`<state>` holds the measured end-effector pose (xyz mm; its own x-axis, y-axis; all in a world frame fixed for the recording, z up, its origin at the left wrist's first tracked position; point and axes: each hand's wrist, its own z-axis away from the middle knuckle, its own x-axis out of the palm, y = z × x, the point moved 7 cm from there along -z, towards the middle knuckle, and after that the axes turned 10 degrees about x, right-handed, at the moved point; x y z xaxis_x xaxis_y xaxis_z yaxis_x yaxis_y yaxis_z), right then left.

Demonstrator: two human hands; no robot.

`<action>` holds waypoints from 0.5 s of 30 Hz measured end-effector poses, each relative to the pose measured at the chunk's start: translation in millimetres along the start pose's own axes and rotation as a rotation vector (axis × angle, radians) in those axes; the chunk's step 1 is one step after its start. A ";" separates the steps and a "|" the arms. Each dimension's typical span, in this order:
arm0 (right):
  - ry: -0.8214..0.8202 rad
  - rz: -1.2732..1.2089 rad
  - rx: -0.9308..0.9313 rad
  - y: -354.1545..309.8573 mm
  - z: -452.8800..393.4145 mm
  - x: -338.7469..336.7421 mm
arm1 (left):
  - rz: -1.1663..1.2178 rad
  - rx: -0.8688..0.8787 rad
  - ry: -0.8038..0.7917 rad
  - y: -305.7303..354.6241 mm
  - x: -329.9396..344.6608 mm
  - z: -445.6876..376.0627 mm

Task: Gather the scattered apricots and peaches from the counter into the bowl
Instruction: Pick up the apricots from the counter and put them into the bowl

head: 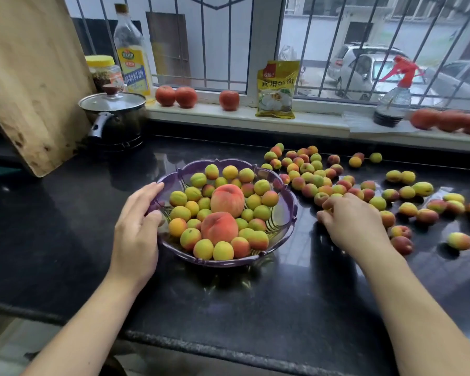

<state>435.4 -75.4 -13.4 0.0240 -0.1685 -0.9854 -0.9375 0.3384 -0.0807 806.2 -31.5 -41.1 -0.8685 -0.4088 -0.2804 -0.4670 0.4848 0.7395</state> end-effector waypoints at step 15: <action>0.024 -0.863 -0.064 3.4 10.5 -25.8 | 0.125 -0.188 0.070 -16.8 -4.4 0.7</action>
<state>435.2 -60.2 10.2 0.7296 -0.3618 -0.5803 -0.6128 0.0308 -0.7896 817.7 -37.2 -52.7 -0.9007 -0.4109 -0.1413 -0.3119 0.3850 0.8686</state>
